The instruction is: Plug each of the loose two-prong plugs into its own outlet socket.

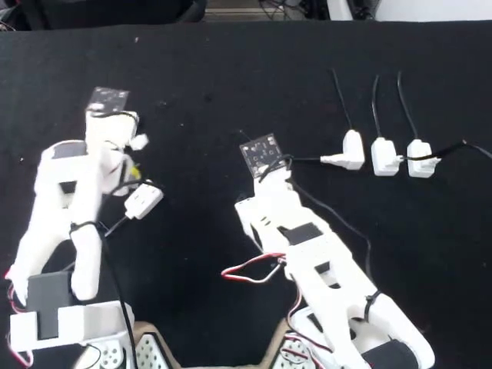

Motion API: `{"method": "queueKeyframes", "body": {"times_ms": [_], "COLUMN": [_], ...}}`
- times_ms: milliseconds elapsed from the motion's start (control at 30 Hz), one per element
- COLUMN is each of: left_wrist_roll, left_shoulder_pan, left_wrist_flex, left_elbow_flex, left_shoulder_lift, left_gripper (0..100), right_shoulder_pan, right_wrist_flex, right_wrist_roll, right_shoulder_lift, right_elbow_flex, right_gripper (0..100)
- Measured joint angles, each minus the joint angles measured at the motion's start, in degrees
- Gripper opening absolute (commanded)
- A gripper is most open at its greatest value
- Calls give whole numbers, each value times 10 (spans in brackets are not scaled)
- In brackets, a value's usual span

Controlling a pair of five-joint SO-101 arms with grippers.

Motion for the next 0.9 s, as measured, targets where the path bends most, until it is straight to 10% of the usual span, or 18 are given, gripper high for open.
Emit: {"method": "queueKeyframes", "body": {"times_ms": [400, 900], "left_wrist_roll": [0, 0], "left_shoulder_pan": [-73, -1], "left_wrist_flex": [53, -31], "left_elbow_flex": [18, 76], "left_shoulder_lift": [0, 0], "left_gripper": [220, 223], "right_shoulder_pan": [0, 0], "right_wrist_flex": [0, 0], "right_wrist_roll": [0, 0], "right_shoulder_lift": [0, 0], "right_elbow_flex": [0, 0], "right_gripper": [208, 208]}}
